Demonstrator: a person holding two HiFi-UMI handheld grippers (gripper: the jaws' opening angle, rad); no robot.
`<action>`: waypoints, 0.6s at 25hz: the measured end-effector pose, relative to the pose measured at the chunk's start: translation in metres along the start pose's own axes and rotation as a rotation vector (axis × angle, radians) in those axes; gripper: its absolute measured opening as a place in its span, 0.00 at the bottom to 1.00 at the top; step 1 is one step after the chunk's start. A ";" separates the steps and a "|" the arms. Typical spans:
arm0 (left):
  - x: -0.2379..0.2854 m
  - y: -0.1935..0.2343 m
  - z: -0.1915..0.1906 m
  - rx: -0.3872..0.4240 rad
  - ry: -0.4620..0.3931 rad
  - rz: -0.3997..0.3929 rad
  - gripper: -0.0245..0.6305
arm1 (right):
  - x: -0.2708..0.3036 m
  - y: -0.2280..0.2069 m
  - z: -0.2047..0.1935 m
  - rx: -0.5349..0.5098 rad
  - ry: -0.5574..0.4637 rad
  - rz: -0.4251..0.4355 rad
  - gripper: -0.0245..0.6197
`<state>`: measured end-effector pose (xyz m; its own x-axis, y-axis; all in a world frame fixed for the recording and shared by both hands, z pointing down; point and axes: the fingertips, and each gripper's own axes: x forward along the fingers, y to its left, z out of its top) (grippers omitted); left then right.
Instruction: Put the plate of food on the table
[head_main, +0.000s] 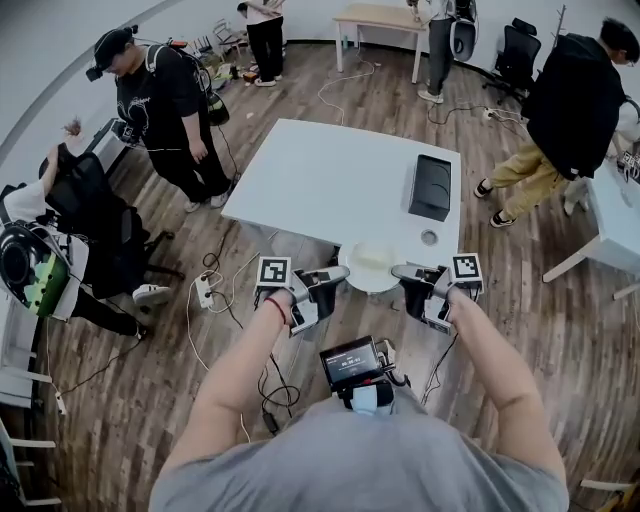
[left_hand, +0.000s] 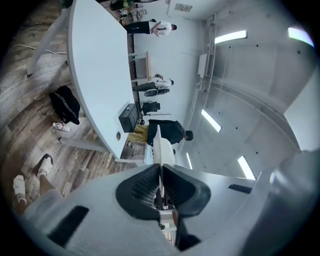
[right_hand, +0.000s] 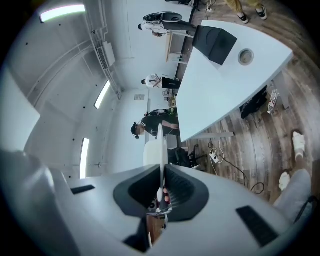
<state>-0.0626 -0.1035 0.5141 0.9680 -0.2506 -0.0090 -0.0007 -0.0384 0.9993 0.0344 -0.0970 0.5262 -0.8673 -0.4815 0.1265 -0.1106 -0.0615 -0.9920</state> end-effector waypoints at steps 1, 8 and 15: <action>0.004 0.001 0.009 -0.001 -0.005 0.000 0.09 | 0.004 0.000 0.010 -0.003 0.007 0.004 0.10; 0.053 -0.005 0.103 -0.025 -0.054 0.006 0.09 | 0.035 0.008 0.116 -0.005 0.067 -0.020 0.10; 0.070 0.030 0.127 0.008 -0.106 0.018 0.09 | 0.047 -0.027 0.150 -0.086 0.101 -0.032 0.10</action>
<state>-0.0267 -0.2448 0.5384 0.9358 -0.3525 0.0042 -0.0198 -0.0408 0.9990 0.0698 -0.2493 0.5589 -0.9066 -0.3896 0.1618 -0.1764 0.0017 -0.9843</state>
